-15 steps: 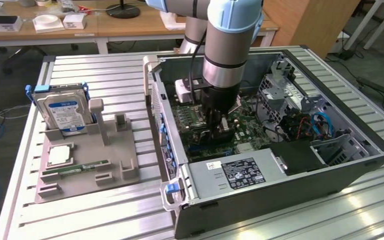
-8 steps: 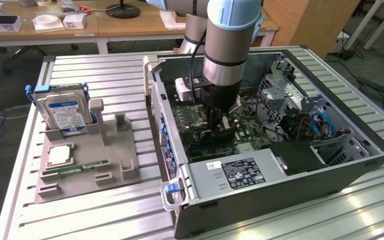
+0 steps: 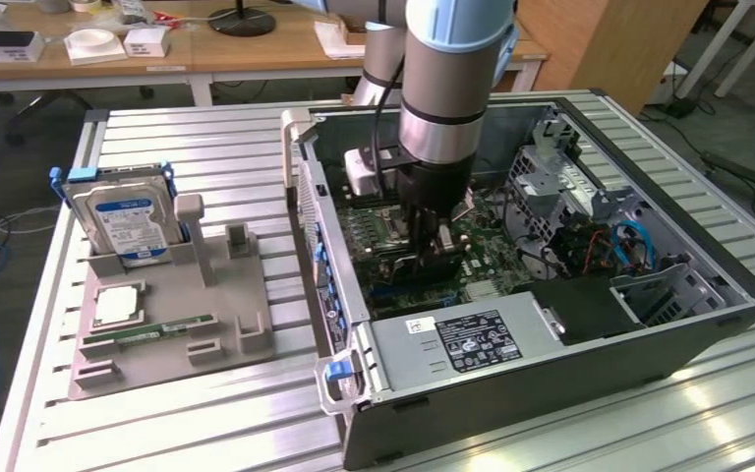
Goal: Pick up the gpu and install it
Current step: 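Insert the gpu into the slot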
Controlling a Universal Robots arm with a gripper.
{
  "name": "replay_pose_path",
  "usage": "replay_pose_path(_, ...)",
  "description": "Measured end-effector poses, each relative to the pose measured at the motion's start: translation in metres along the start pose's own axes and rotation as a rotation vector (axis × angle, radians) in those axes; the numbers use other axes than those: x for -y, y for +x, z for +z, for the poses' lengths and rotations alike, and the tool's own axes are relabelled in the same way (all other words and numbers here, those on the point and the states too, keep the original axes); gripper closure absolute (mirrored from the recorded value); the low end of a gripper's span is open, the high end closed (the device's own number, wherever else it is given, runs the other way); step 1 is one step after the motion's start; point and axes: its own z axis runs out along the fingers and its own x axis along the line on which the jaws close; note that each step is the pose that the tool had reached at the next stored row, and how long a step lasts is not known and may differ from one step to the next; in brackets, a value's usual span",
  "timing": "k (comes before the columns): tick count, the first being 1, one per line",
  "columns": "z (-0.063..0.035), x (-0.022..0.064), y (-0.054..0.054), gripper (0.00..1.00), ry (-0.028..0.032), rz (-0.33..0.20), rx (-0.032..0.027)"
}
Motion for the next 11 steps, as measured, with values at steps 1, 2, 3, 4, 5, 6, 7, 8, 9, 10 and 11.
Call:
replay_pose_path(1,-0.0009,-0.0001,0.000,0.67,0.0019,0.000,0.0000)
replay_pose_path(2,-0.0019,-0.0001,0.000,0.67,0.0041,0.000,0.0000)
replay_pose_path(3,-0.0029,-0.0001,0.000,0.67,0.0061,0.000,0.0001)
replay_pose_path(4,-0.0040,-0.0001,0.000,0.67,0.0080,0.000,0.0001)
replay_pose_path(5,-0.0052,-0.0001,0.000,0.67,0.0098,0.000,0.0001)
replay_pose_path(6,-0.0066,-0.0001,0.000,0.67,0.0113,0.000,0.0001)
replay_pose_path(7,-0.0085,0.0000,0.000,0.67,0.0123,0.000,0.0002)
replay_pose_path(8,-0.0104,-0.0001,0.000,0.67,0.0128,0.000,0.0002)
replay_pose_path(9,-0.0120,-0.0002,0.000,0.67,0.0129,0.000,0.0001)
replay_pose_path(10,-0.0135,-0.0003,0.000,0.67,0.0130,0.000,0.0001)
replay_pose_path(11,-0.0153,-0.0003,0.000,0.67,0.0130,0.000,0.0001)
